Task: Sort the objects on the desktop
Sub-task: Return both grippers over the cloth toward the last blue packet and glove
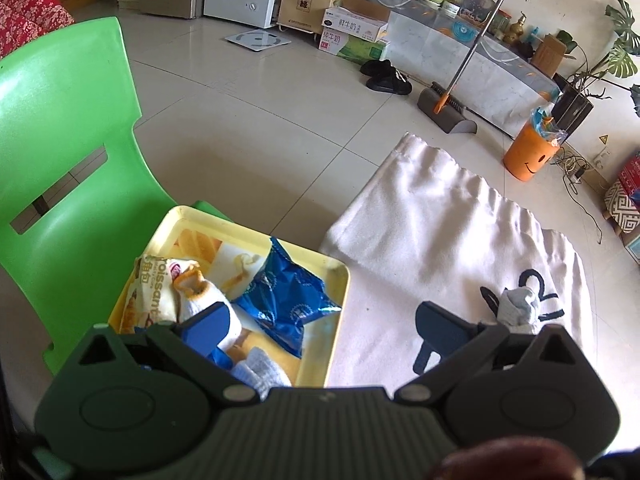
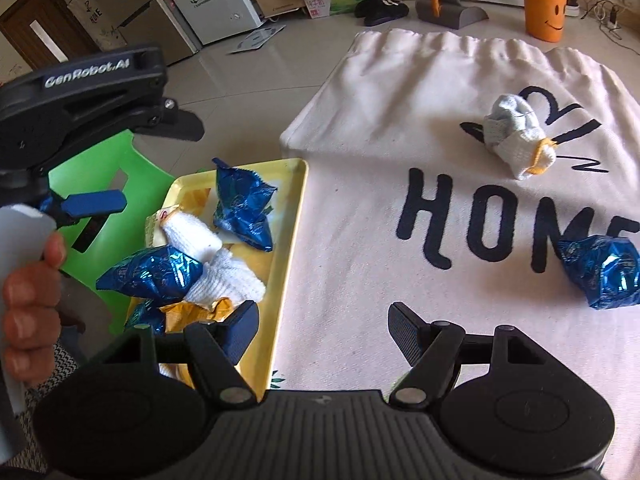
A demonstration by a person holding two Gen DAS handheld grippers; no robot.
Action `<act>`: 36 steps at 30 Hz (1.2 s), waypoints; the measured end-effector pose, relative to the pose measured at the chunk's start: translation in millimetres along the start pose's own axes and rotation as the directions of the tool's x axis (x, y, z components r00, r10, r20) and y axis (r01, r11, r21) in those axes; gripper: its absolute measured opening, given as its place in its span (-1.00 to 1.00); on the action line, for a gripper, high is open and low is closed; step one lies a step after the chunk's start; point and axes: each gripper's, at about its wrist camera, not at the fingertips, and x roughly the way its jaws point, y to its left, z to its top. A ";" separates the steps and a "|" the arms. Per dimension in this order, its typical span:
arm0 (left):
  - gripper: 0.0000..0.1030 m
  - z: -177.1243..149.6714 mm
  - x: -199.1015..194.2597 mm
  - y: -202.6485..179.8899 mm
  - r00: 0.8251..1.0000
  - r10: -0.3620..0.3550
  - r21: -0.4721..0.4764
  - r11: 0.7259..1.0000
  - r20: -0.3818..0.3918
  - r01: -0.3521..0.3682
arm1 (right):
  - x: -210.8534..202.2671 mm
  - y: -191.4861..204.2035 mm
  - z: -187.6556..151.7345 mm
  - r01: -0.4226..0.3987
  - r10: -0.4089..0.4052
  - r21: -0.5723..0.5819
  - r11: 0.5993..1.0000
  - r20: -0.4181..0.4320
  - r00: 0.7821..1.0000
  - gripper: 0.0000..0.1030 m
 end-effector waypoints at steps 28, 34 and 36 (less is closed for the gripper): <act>0.99 -116.0 28.1 -150.3 0.960 -0.088 0.299 0.939 -0.267 0.169 | -53.5 -208.9 24.2 0.355 -0.396 0.398 0.846 0.022 0.918 0.43; 0.99 -124.2 34.3 -157.7 0.958 -0.069 0.270 0.952 -0.278 0.146 | -41.2 -237.4 18.9 0.385 -0.424 0.437 0.813 -0.008 0.906 0.43; 0.99 -124.2 37.0 -157.0 0.957 -0.073 0.257 0.955 -0.280 0.148 | -36.7 -244.5 17.5 0.386 -0.421 0.445 0.808 -0.022 0.907 0.43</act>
